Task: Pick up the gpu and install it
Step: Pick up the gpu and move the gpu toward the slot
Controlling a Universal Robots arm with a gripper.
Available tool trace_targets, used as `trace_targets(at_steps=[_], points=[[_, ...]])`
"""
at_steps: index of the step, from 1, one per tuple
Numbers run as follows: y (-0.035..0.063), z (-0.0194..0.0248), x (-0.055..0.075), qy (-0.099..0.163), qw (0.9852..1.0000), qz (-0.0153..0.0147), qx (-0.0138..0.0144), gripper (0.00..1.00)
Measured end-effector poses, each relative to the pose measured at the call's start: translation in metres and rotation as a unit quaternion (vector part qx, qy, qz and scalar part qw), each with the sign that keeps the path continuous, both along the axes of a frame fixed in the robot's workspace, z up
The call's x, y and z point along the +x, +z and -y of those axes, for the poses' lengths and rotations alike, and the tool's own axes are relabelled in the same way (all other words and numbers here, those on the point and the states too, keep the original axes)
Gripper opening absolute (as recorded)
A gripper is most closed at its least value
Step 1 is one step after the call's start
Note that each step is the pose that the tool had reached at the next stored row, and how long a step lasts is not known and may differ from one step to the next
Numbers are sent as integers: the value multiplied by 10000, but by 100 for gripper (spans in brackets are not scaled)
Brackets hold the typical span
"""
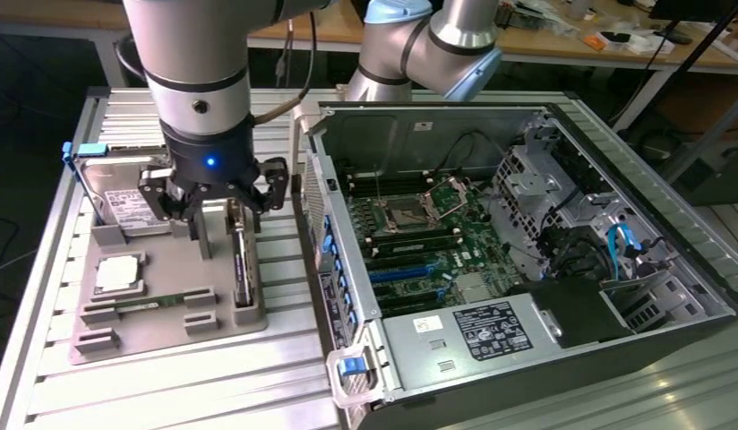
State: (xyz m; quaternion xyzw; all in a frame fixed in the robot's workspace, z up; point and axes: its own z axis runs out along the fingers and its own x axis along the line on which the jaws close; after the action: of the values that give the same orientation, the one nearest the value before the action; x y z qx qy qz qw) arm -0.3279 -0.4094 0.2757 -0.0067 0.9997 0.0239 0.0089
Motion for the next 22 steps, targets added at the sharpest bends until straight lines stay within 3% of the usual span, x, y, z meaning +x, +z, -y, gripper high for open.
trace_targets(at_steps=[6, 11, 22], points=[[-109, 7, 1, 0, 10000, 0, 0, 74], [-187, 68, 1, 0, 10000, 1, 1, 74], [-293, 70, 40, 0, 10000, 1, 1, 74]])
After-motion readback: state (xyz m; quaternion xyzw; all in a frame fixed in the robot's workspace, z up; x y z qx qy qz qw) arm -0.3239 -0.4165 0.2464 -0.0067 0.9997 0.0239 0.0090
